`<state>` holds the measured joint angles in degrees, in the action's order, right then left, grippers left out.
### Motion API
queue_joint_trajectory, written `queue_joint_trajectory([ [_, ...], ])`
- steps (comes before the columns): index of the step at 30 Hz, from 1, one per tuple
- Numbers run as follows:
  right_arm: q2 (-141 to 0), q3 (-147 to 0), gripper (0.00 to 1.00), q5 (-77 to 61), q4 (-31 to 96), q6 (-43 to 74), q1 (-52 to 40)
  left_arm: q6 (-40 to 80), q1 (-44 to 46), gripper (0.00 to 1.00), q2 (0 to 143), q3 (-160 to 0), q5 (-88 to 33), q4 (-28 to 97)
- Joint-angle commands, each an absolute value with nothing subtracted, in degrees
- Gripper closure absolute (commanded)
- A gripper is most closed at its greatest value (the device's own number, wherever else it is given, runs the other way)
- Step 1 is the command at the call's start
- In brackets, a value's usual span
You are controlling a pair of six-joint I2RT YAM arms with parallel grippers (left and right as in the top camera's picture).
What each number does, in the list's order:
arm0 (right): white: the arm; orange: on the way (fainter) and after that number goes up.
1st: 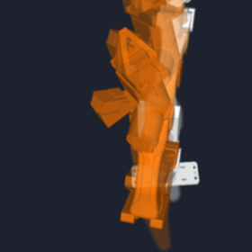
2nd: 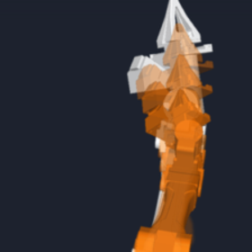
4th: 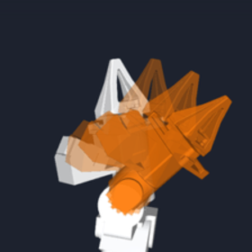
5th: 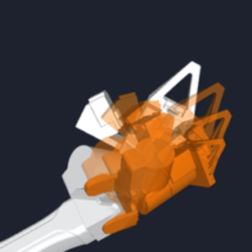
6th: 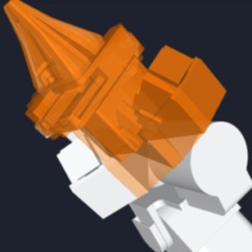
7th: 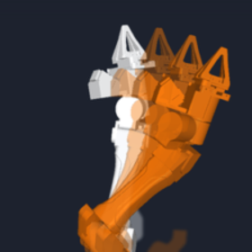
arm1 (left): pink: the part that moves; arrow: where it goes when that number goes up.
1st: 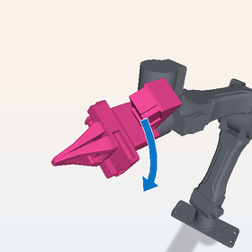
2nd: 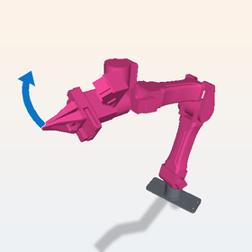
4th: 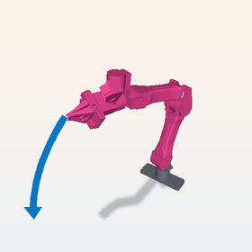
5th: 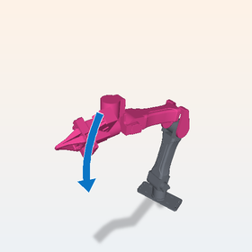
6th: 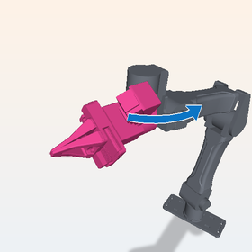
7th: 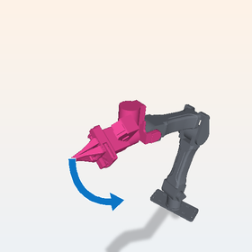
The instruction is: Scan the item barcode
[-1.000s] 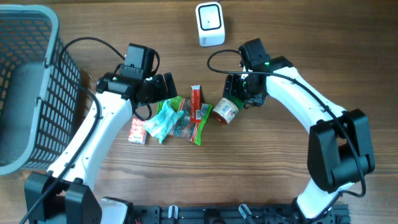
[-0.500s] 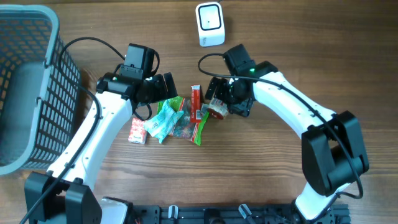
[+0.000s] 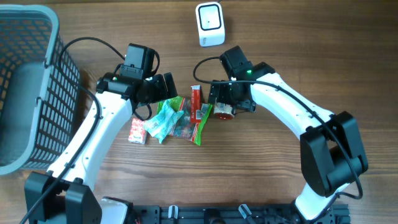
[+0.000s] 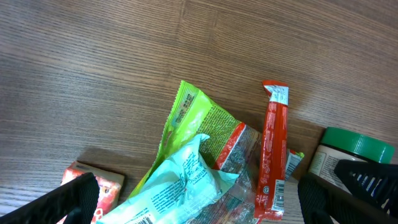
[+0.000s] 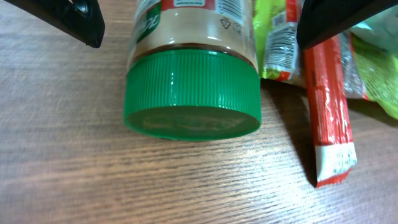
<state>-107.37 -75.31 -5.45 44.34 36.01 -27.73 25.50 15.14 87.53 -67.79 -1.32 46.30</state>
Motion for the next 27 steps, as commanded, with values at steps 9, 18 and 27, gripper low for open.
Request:
queue_joint_trajectory([
  [9,-106.52,-75.24,0.00,-2.94,45.45,31.70,-27.83,24.40,14.98,0.00,87.33,-68.49,-0.54,46.33],
  [18,-106.56,-75.24,0.00,0.05,46.87,31.53,-27.83,24.40,14.98,0.00,87.33,-68.49,-0.54,46.33],
  [27,-106.56,-75.24,0.00,3.05,49.32,31.42,-27.62,24.40,14.98,0.00,87.33,-68.49,-0.54,46.33],
])
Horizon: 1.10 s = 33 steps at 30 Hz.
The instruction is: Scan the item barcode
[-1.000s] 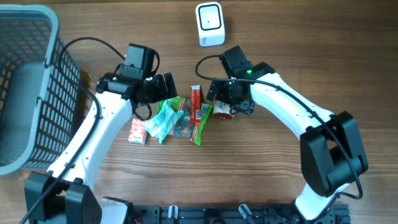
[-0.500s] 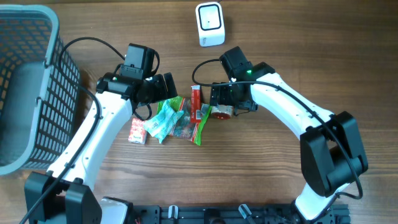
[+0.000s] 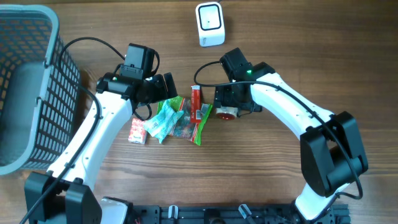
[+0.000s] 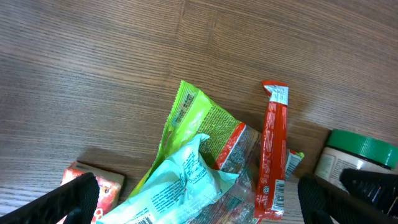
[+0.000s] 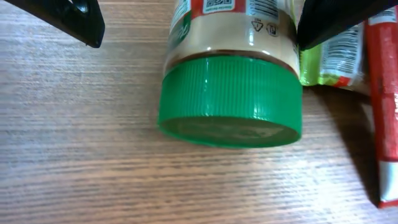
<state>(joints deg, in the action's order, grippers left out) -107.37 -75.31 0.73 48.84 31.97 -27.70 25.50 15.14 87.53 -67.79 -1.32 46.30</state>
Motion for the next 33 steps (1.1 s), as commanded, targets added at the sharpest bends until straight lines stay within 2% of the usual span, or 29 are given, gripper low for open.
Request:
queue_joint_trajectory([
  [1,-106.56,-75.24,0.00,3.03,49.15,31.42,-27.62,24.40,14.98,0.00,87.33,-68.49,-0.54,46.33],
  [26,-110.72,-75.24,0.00,-0.51,46.54,29.95,-25.34,24.40,14.98,0.00,87.33,-68.49,-0.54,46.33],
  [29,-110.72,-75.24,0.04,-3.99,46.57,30.04,-25.34,24.40,14.98,0.00,87.33,-68.49,-0.54,46.33],
  [33,-110.72,-75.24,0.06,-5.04,47.18,36.45,-25.26,24.40,14.98,0.01,87.33,-68.49,-0.54,46.33],
])
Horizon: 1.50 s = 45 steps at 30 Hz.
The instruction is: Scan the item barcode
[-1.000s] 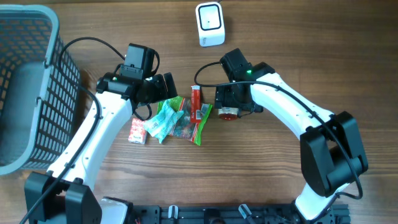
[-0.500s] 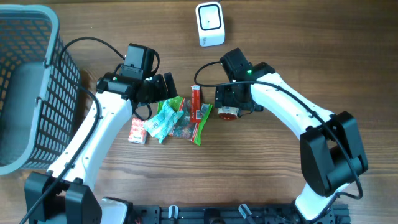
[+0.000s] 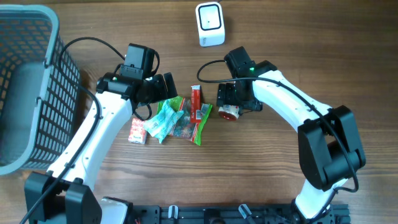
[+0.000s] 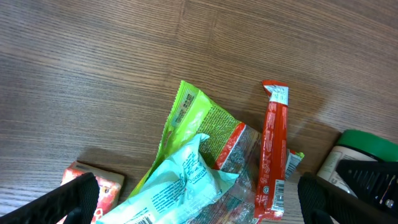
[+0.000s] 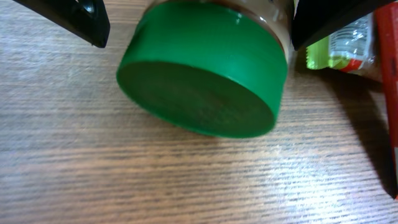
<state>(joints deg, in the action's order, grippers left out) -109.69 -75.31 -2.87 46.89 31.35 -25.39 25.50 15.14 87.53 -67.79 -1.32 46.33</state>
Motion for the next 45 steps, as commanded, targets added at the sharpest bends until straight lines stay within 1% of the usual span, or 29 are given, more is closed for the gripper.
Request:
queue_joint_trajectory([
  [1,-110.72,-75.24,0.06,-4.99,47.09,37.80,-25.26,24.40,14.98,0.00,87.33,-68.49,-0.54,46.33],
  [6,-111.13,-75.24,0.06,-4.99,45.25,40.91,-25.26,24.40,14.98,0.00,87.33,-68.49,-0.54,46.33],
  [21,-113.08,-75.24,0.06,-3.88,39.03,40.86,-24.93,24.40,14.98,0.00,87.33,-68.49,-0.54,46.33],
  [30,-113.08,-75.24,0.06,-3.95,38.59,40.21,-23.22,24.40,14.98,0.00,87.33,-68.49,-0.54,46.33],
  [33,-113.08,-75.24,0.06,-6.24,37.74,32.71,-23.22,24.40,14.98,0.00,87.33,-68.49,-0.54,46.33],
  [34,-113.08,-75.24,0.05,-7.57,37.74,28.51,-23.22,24.40,14.98,0.00,87.33,-68.49,-0.54,46.33],
  [36,-113.08,-75.24,0.06,-7.73,38.35,25.36,-23.20,24.40,14.98,0.00,87.33,-68.49,-0.54,46.33],
  [40,-113.08,-75.24,0.04,-6.13,38.37,23.33,-23.22,24.40,14.98,0.00,87.33,-68.49,-0.54,46.33],
  [43,-113.08,-75.24,0.03,-5.58,38.17,18.06,-23.22,24.40,14.98,0.00,87.33,-68.49,-0.54,46.33],
  [45,-113.08,-75.24,0.04,-5.72,38.39,18.13,-23.22,24.40,14.98,0.00,87.33,-68.49,-0.54,46.33],
])
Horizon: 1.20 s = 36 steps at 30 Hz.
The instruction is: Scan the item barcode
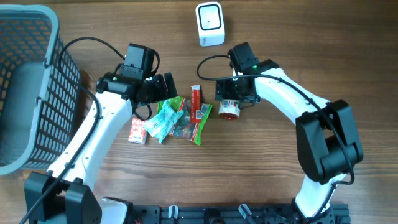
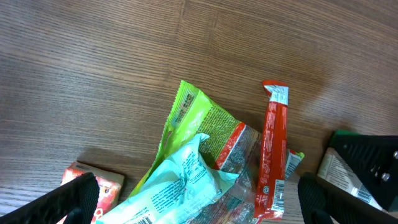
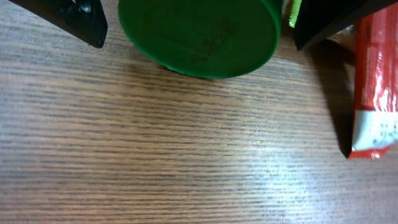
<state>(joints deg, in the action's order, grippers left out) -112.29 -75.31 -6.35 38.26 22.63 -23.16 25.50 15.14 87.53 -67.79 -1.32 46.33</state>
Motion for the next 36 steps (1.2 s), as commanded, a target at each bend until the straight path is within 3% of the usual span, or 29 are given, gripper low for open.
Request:
queue_joint_trajectory([
  [1,-113.08,-75.24,0.04,-6.55,38.44,18.26,-23.22,24.40,14.98,0.00,87.33,-68.49,-0.54,46.33],
  [6,-113.08,-75.24,0.06,-9.08,38.24,24.38,-23.22,24.40,14.98,0.00,87.33,-68.49,-0.54,46.33],
  [13,-113.08,-75.24,0.15,-9.08,38.22,17.02,-23.22,24.40,14.98,0.00,87.33,-68.49,-0.54,46.33],
  [24,-113.06,-75.26,0.14,-9.08,38.17,-0.75,-23.22,24.40,14.98,0.00,87.33,-68.49,-0.54,46.33],
  [36,-112.62,-78.24,0.09,-11.68,39.75,-4.43,-23.22,24.40,14.98,0.00,87.33,-68.49,-0.54,46.33],
])
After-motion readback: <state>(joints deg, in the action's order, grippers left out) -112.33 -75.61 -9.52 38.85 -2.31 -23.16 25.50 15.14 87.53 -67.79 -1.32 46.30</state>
